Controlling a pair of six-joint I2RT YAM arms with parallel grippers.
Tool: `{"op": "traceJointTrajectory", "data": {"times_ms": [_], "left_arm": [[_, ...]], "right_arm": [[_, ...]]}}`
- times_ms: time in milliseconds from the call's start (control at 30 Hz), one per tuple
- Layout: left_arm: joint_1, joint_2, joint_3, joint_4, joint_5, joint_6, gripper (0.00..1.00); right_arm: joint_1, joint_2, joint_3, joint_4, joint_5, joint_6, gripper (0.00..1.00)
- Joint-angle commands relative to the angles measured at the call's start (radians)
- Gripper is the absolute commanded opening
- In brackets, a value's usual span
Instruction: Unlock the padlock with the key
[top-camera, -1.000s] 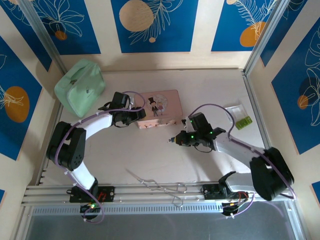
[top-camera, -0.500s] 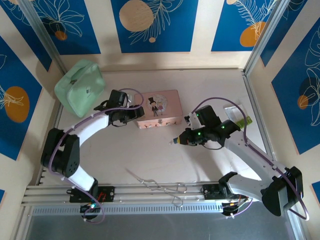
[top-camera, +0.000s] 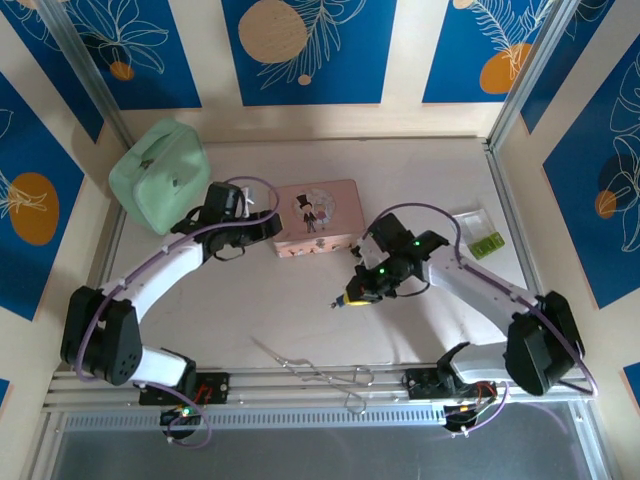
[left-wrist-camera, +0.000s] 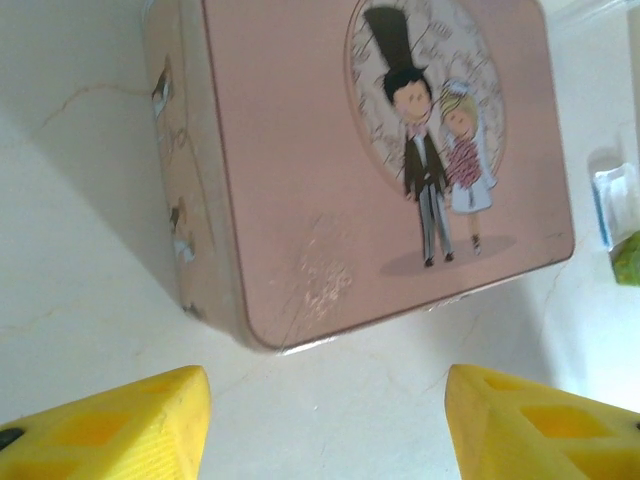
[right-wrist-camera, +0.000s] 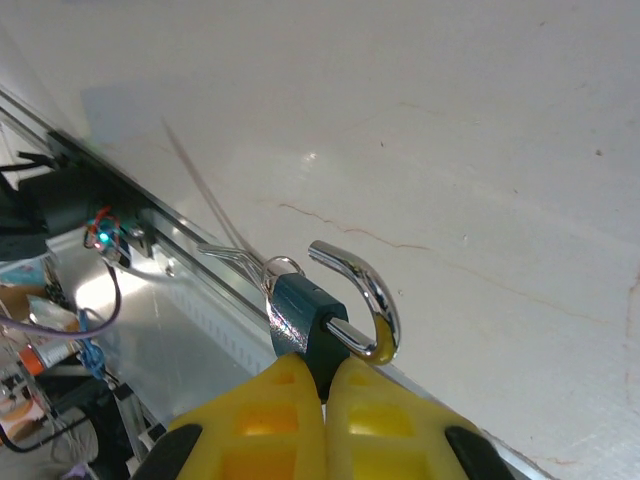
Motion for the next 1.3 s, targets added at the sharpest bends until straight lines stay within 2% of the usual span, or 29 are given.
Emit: {"op": "traceJointTrajectory", "data": {"times_ms": [0,367,533,733,833,933,1100,1267], "left_arm": [[0.005,-0.027,-0.031,0.007,0.033,0.012,0.62],[0.005,-0.014,-0.089,0.064,0.063,-0.003,0.60],[0.006,-0.009,-0.094,0.068,0.063,0.002,0.59],[0.006,0.003,-0.084,0.073,0.068,0.000,0.60],[0.008,0.006,-0.078,0.067,0.066,0.004,0.60],[0.008,0.000,-0.081,0.063,0.064,0.005,0.60],[0.008,-0.016,-0.087,0.061,0.059,-0.001,0.61],[0.008,-0.031,-0.049,0.029,0.051,0.008,0.61]], "right_arm": [[0.022,0.080,0.062,-0.017,-0.052,-0.054,0.00],[0.075,0.388,0.208,-0.029,-0.039,-0.166,0.00],[0.135,0.436,0.208,-0.004,-0.016,-0.173,0.00],[0.132,0.490,0.195,0.017,0.034,-0.161,0.01],[0.118,0.509,0.189,0.034,0.050,-0.160,0.17],[0.107,0.512,0.185,0.045,0.072,-0.151,0.27],[0.101,0.477,0.191,0.041,0.125,-0.133,0.32],[0.098,0.360,0.217,0.024,0.199,-0.112,0.39]]}}
